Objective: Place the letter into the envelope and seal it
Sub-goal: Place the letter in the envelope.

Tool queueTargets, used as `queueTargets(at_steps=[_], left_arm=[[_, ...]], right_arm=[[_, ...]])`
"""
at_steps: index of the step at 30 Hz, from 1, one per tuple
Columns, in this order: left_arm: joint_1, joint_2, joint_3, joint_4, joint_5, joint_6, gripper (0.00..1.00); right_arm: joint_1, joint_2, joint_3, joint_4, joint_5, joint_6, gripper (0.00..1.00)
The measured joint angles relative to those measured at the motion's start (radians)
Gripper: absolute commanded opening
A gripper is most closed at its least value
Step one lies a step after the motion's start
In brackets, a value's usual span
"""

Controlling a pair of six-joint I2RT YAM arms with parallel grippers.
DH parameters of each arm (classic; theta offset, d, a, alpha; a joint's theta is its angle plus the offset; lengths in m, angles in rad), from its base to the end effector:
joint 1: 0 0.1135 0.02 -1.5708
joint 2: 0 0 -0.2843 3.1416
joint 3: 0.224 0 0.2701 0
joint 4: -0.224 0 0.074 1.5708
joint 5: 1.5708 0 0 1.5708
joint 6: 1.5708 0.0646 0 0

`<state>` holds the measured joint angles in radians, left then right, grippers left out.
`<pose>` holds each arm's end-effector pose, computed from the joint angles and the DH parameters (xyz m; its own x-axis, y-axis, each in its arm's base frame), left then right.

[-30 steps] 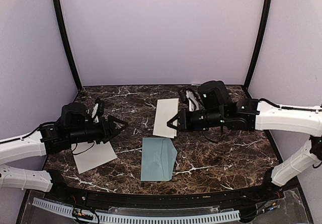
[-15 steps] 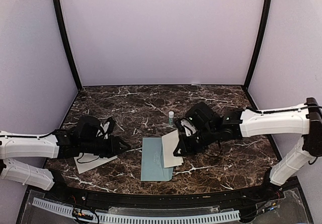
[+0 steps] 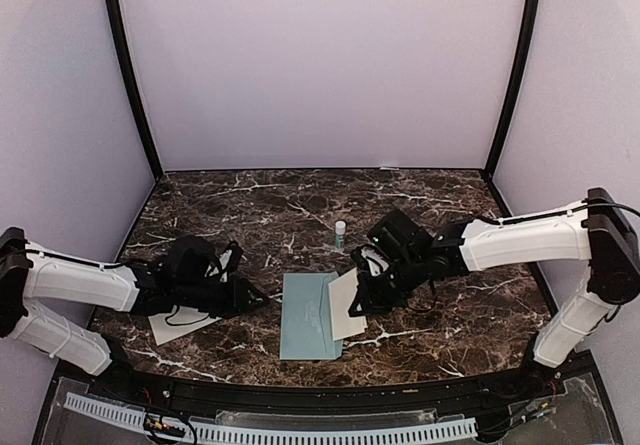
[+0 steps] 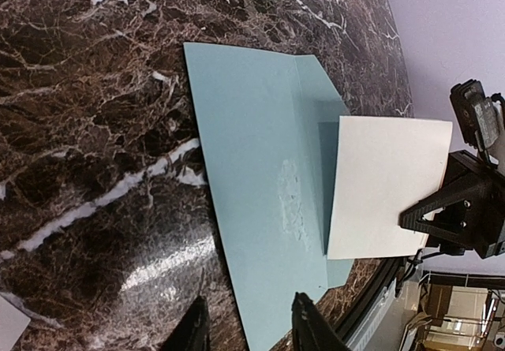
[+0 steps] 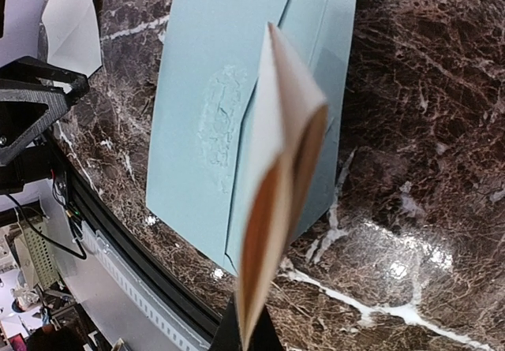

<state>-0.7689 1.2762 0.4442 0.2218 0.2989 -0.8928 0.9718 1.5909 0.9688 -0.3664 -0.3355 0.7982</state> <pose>0.1811 -0.2017 0.1535 -0.9109 -0.1543 -0.3826 0.2049 0.6359 -0.7441 0.1792 0.3002 0.1803 -0.9602 -0.2073 -0.1869 -0.2784 0.7612 0.5858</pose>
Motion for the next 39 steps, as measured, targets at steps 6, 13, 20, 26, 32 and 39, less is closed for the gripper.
queueTargets(at_steps=[6,13,20,26,32,39], left_arm=[[0.000,0.084,0.000,0.064,0.032,0.004,0.34],[0.000,0.185,-0.014,0.160,0.069,0.002,0.33],[0.000,0.259,-0.018,0.231,0.109,-0.005,0.30],[0.000,0.300,-0.005,0.271,0.139,-0.005,0.26],[0.000,0.328,0.001,0.300,0.167,-0.006,0.23],[0.000,0.344,0.008,0.310,0.184,-0.008,0.22]], right_arm=[[-0.012,0.035,-0.012,0.023,-0.018,0.000,0.00],[-0.040,0.083,-0.040,0.039,-0.033,0.006,0.00],[-0.050,0.120,-0.049,0.051,-0.047,0.011,0.00],[-0.050,0.137,-0.049,0.071,-0.062,0.016,0.00],[-0.050,0.149,-0.049,0.097,-0.072,0.031,0.00],[-0.050,0.177,-0.049,0.131,-0.081,0.045,0.00]])
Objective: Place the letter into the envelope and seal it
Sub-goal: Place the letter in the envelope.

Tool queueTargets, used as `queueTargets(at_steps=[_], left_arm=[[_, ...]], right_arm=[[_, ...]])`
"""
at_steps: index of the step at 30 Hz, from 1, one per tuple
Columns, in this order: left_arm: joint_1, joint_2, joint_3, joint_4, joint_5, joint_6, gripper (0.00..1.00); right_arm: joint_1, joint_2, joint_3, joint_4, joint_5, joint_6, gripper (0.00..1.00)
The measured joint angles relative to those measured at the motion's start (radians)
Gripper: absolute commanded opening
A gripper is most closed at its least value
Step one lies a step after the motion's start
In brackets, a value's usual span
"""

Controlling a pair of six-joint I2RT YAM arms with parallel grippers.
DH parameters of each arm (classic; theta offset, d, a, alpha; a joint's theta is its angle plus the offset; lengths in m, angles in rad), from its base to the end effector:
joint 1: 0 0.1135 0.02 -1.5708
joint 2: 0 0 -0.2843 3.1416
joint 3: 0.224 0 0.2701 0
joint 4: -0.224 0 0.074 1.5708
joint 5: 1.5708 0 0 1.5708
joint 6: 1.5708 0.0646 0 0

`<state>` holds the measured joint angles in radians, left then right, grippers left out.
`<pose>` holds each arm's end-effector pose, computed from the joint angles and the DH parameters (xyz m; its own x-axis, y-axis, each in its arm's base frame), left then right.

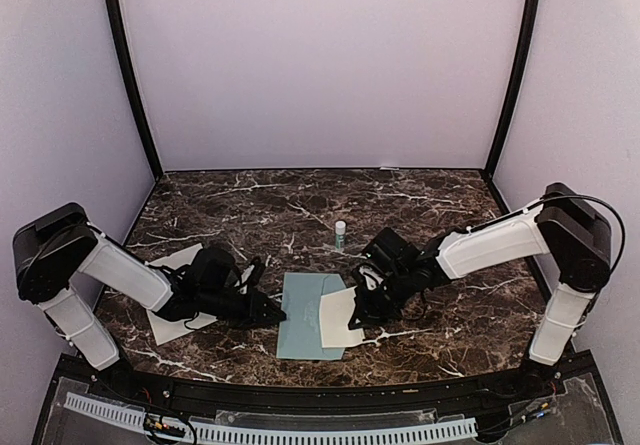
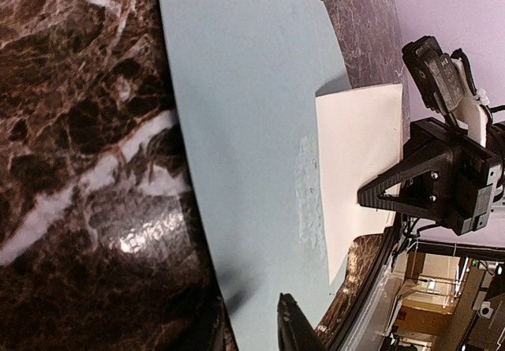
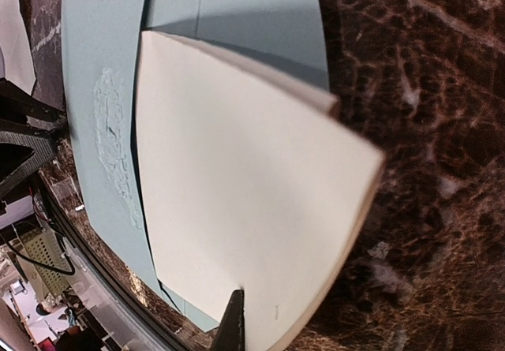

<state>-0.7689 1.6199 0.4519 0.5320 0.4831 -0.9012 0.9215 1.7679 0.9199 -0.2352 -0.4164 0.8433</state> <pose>0.1933 -0.2287 0.1008 -0.9583 -0.0389 -0.2830 0.2142 0.5576 -0.8020 0.1952 0.3003 0.1169 -0.9848 -0.1677 -0.0447 -0.1617 0.7929 0.5875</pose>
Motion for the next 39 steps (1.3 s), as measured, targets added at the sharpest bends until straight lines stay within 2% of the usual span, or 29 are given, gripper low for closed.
queueTargets(at_steps=[19,29,33,39], left_arm=[[0.000,0.028,0.013,0.013,0.034,-0.001,0.19],[-0.008,0.040,0.025,0.010,0.040,-0.001,0.17],[-0.009,0.039,0.026,0.005,0.033,-0.002,0.17],[-0.011,0.020,0.026,-0.014,0.001,-0.013,0.23]], right_arm=[[0.000,0.057,0.039,0.086,-0.039,0.026,0.00],[0.006,0.112,0.112,0.097,-0.051,0.024,0.00],[0.006,0.113,0.139,0.052,-0.033,0.000,0.19],[0.007,0.094,0.184,-0.064,0.040,-0.058,0.40]])
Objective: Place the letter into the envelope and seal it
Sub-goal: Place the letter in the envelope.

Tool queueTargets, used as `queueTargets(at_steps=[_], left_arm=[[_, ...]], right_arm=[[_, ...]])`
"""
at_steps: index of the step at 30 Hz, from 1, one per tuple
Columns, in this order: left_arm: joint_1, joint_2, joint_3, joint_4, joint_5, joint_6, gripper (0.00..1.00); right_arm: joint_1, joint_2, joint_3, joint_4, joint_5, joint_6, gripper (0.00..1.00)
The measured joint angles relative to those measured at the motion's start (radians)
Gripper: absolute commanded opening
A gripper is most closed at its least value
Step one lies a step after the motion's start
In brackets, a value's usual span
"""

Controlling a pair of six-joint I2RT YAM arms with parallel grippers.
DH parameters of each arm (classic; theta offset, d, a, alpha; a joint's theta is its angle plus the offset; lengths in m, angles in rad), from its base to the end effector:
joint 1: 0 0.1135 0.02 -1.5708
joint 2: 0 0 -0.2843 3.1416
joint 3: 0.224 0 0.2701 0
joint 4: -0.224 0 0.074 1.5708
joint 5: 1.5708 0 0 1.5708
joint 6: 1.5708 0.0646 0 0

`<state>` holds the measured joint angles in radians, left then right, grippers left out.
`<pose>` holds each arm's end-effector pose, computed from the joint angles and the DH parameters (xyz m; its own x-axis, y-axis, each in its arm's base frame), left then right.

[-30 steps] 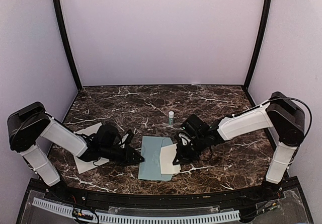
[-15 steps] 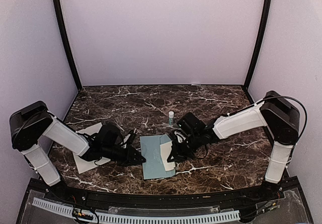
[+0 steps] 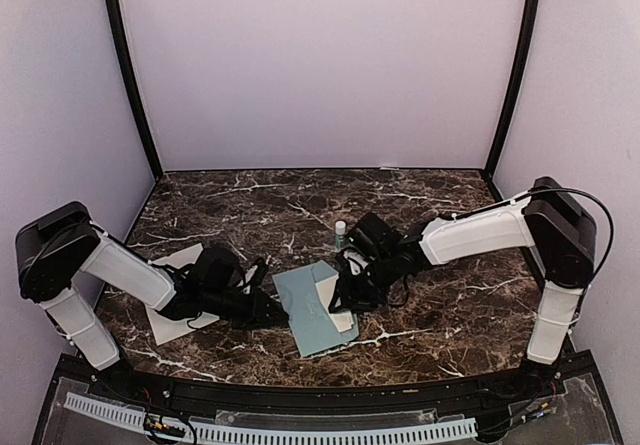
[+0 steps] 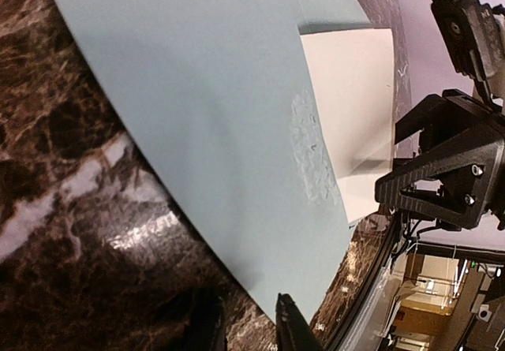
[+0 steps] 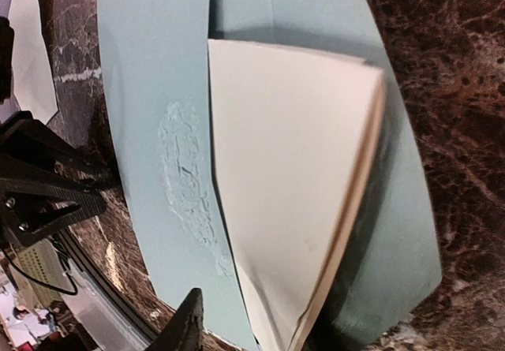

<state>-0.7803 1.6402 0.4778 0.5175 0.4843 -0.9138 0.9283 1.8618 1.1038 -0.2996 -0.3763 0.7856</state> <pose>0.1950 -0.2354 0.1004 -0.9633 -0.0325 -0.2665 0.2035 0.5591 -0.8037 0.2206 0.3344 0.1316 -0.9721 -0.2011 -0.1207 -0.2336 0.7851 0.5736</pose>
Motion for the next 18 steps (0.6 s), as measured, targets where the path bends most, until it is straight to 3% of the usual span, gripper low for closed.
queueTargets(at_steps=[4,12,18], left_arm=[[-0.002,-0.030,0.000,-0.032,-0.037,-0.007,0.29],[-0.002,-0.043,0.007,-0.048,-0.068,-0.008,0.40],[-0.002,-0.036,0.025,-0.050,-0.085,-0.009,0.39]], right_arm=[[0.000,-0.028,0.030,-0.069,0.053,-0.033,0.50],[0.001,-0.042,0.047,-0.121,0.123,-0.067,0.52],[0.001,-0.039,0.047,-0.111,0.135,-0.087,0.52]])
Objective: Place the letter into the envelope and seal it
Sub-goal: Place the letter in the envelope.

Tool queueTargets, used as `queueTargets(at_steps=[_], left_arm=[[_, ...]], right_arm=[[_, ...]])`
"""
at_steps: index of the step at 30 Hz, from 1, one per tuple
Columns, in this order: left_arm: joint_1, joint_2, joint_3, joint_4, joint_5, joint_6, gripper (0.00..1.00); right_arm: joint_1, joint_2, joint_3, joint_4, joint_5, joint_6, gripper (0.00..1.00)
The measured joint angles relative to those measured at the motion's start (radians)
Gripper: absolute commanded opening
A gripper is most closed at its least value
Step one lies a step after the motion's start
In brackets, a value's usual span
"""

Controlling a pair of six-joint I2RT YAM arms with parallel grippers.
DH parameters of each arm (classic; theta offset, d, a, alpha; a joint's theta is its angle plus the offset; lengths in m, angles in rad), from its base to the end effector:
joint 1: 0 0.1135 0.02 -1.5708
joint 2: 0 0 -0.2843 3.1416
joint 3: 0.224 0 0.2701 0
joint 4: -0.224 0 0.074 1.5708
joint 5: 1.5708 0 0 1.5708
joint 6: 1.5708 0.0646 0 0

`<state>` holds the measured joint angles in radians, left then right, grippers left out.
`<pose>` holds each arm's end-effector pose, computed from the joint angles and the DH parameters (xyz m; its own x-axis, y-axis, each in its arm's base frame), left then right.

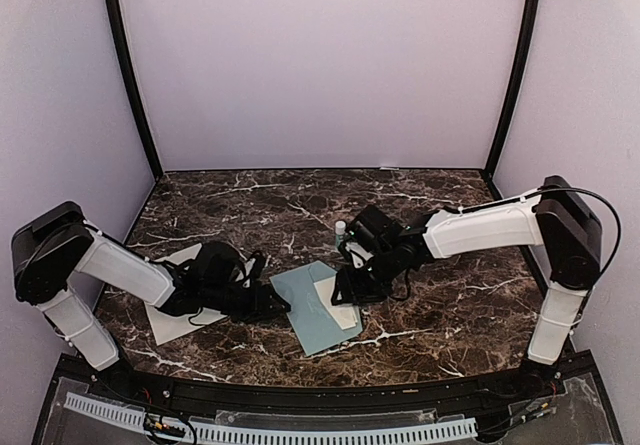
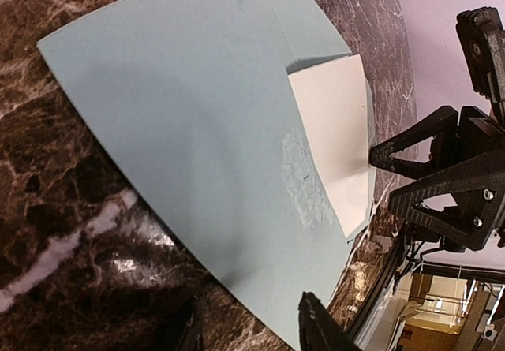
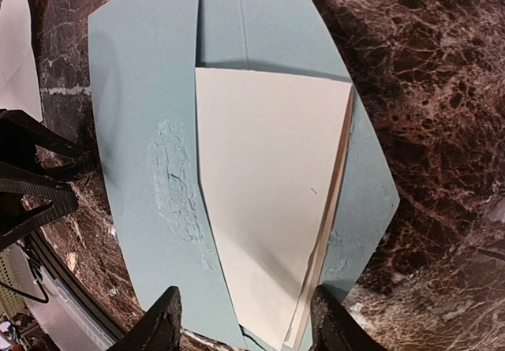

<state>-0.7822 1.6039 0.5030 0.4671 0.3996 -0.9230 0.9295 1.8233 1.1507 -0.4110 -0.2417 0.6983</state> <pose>0.2020 -0.2361 0.1109 -0.9486 -0.0930 -0.3025 0.1910 0.5938 -0.7816 0.2260 0.3285 0.1508 -0.9482 -0.2266 -0.2226 -0.3074 0.8314 0.4630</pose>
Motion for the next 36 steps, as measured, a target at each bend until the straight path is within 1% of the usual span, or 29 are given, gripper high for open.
queueTargets(at_steps=[7,12,19,27,36], left_arm=[[0.000,0.047,0.042,-0.001,0.001,0.008,0.33],[0.000,0.055,0.048,-0.002,0.003,0.014,0.31],[0.000,0.064,0.056,-0.001,0.007,0.015,0.30],[0.000,0.077,0.067,0.000,0.010,0.019,0.29],[0.000,0.085,0.071,0.009,0.012,0.021,0.28]], right_arm=[[0.000,0.051,0.049,-0.002,0.026,-0.032,0.51],[0.001,0.091,0.085,-0.010,0.058,-0.057,0.55],[0.010,0.126,0.129,-0.016,0.067,-0.085,0.53],[0.050,0.161,0.166,-0.008,0.047,-0.118,0.49],[0.065,0.167,0.168,0.012,-0.014,-0.119,0.49]])
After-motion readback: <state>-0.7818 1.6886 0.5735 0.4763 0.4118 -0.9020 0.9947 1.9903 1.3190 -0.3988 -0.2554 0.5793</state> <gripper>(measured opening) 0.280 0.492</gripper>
